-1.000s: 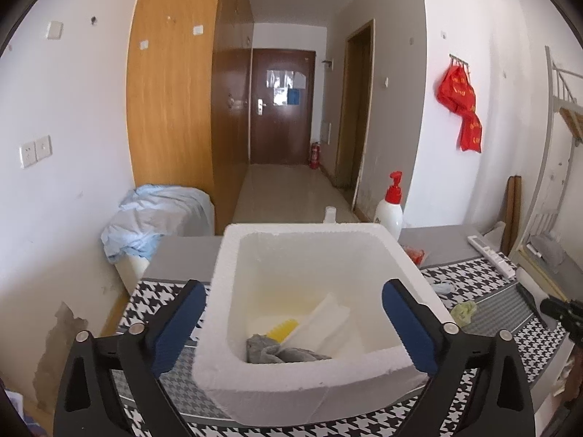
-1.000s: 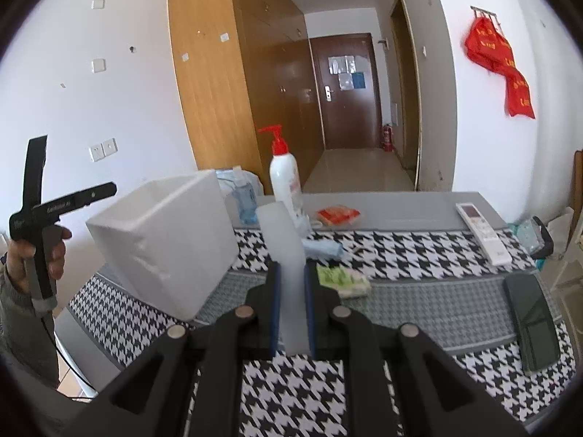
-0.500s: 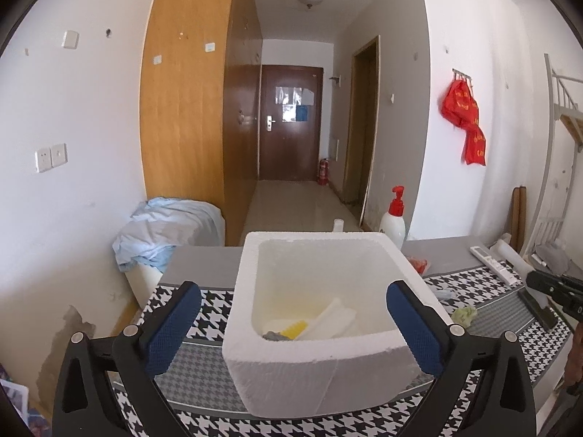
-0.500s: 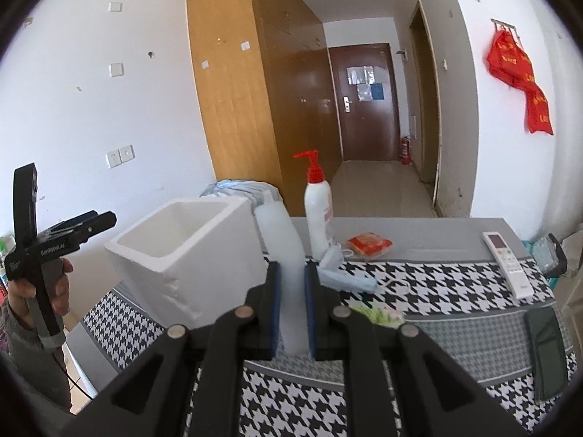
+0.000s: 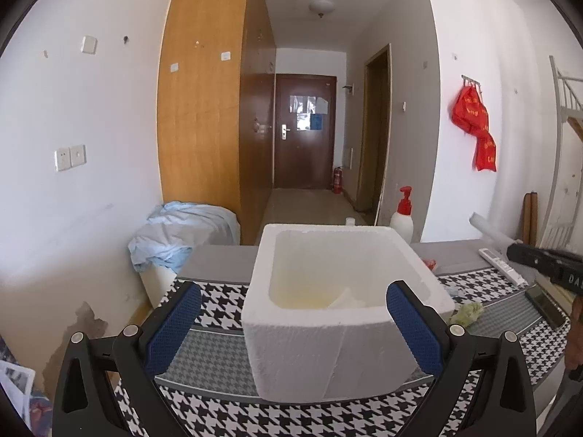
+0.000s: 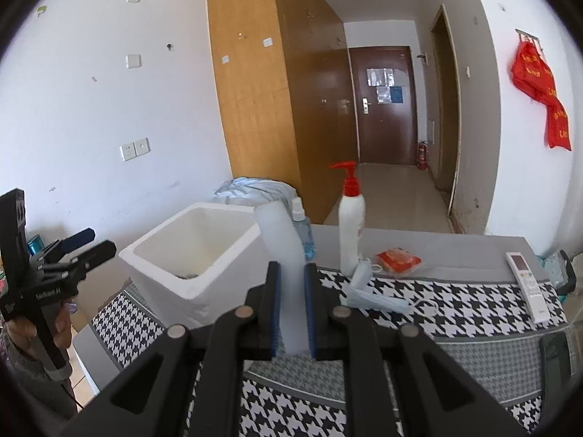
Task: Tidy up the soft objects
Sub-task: 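Move the foam strip over the box and open the right tool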
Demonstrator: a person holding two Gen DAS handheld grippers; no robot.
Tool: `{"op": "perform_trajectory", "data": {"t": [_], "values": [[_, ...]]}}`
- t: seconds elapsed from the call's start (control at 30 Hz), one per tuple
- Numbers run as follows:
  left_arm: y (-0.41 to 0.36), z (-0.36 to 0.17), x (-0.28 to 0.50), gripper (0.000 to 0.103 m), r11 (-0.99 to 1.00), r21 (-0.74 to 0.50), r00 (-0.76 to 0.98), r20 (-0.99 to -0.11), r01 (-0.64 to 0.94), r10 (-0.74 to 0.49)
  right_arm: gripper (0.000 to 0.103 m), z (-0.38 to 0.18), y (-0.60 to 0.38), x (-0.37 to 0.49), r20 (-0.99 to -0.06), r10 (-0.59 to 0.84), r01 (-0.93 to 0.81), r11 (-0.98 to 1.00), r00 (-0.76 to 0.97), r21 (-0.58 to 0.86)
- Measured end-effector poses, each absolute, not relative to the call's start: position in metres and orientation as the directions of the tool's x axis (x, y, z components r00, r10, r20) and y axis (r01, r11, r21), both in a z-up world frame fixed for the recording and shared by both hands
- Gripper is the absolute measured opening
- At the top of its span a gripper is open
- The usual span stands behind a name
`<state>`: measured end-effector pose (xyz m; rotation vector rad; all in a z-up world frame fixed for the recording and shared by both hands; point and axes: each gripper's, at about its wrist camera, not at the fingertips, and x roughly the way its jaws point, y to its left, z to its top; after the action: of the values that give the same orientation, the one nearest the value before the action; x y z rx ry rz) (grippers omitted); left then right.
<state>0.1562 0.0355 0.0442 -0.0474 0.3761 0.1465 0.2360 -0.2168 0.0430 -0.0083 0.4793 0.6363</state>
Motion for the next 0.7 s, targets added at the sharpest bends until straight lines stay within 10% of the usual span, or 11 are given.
{"op": "perform_trajectory", "data": {"t": [0.7], "values": [[0.036, 0.015, 0.134, 0.102, 0.985, -0.011, 0.917, -0.369, -0.17, 0.154, 0.015, 0.053, -0.144, 0.235, -0.463, 0.602, -0.65, 0.757, 0.651, 0.068]]}}
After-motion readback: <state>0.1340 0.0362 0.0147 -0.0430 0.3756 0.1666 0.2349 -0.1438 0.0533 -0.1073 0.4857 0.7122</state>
